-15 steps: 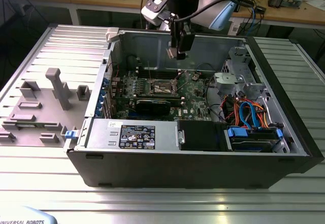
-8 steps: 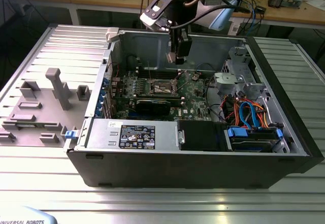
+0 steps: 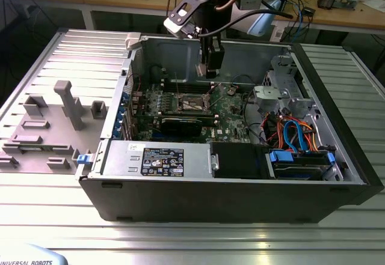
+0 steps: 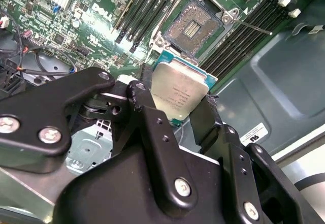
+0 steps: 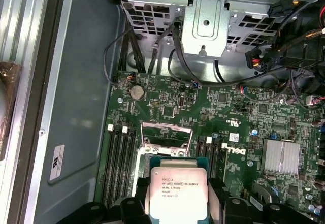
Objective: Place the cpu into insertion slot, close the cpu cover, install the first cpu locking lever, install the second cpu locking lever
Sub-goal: 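Place the cpu into insertion slot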
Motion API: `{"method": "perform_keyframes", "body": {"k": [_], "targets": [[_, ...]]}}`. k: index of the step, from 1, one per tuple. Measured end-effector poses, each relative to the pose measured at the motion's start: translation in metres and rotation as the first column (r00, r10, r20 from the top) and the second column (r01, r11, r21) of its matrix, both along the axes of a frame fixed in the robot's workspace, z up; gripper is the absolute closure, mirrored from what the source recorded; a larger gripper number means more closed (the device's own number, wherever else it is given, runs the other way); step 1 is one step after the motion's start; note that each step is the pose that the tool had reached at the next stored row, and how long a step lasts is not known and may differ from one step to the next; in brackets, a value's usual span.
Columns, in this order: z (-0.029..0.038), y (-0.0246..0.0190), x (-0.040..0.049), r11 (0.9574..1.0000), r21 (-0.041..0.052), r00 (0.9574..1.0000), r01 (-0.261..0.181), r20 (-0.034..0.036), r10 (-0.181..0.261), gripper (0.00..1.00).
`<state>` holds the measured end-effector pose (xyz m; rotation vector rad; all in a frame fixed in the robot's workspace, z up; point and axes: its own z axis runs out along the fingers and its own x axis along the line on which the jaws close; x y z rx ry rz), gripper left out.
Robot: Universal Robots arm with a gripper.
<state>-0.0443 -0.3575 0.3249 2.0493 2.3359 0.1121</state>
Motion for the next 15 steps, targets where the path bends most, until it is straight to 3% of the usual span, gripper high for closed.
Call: {"method": "perform_keyframes", "body": {"k": [12,15], "targets": [[-0.0016,0.0,-0.0002,1.0,0.0001,1.0,0.003,0.0002,-0.003,0.46],[-0.0039,0.0,-0.0001,0.9996,-0.0005,0.9996,0.03,0.001,-0.03,0.46]]}}
